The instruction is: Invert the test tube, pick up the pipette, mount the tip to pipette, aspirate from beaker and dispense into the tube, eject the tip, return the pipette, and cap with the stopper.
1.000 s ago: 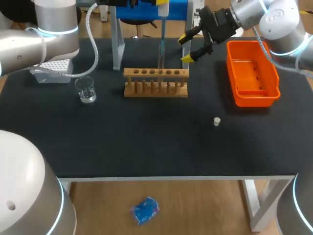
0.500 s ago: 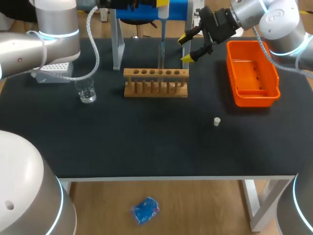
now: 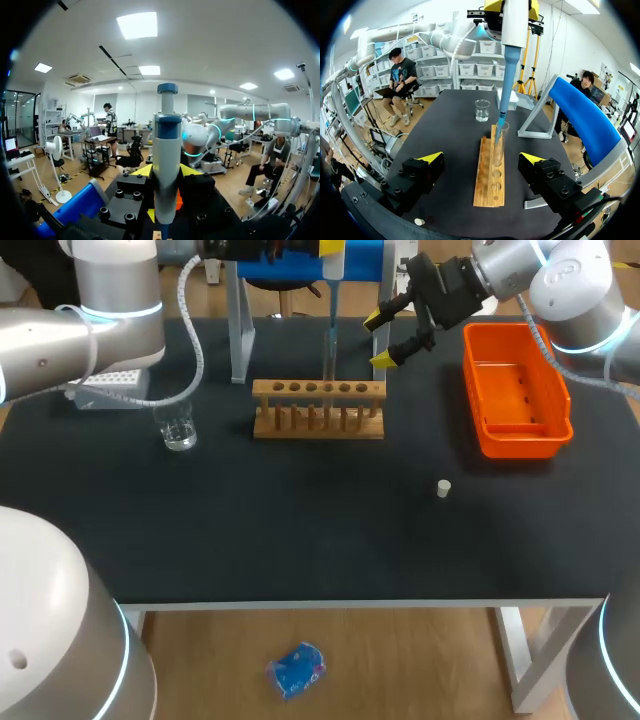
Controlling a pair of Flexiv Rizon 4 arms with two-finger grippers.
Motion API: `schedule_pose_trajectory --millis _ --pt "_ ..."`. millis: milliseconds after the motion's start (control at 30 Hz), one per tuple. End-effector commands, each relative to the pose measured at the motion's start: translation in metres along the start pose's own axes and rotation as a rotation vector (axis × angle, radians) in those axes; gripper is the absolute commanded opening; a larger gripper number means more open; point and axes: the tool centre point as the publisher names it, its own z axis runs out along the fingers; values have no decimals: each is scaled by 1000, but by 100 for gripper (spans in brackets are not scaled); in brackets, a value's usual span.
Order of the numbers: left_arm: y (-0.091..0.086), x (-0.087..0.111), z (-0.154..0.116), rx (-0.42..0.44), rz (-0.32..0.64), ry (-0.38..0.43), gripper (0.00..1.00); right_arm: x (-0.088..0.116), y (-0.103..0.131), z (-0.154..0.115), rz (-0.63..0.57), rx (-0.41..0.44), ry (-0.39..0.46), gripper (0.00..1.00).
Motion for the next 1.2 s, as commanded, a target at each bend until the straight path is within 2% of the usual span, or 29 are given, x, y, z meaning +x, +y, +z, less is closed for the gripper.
schedule_pose_trajectory --millis 33,1200 --pt "2 -4 0 4 -1 5 0 -1 0 -1 0 1 3 100" --pt "19 -14 -2 7 -40 -7 0 -1 0 -1 0 1 3 100"
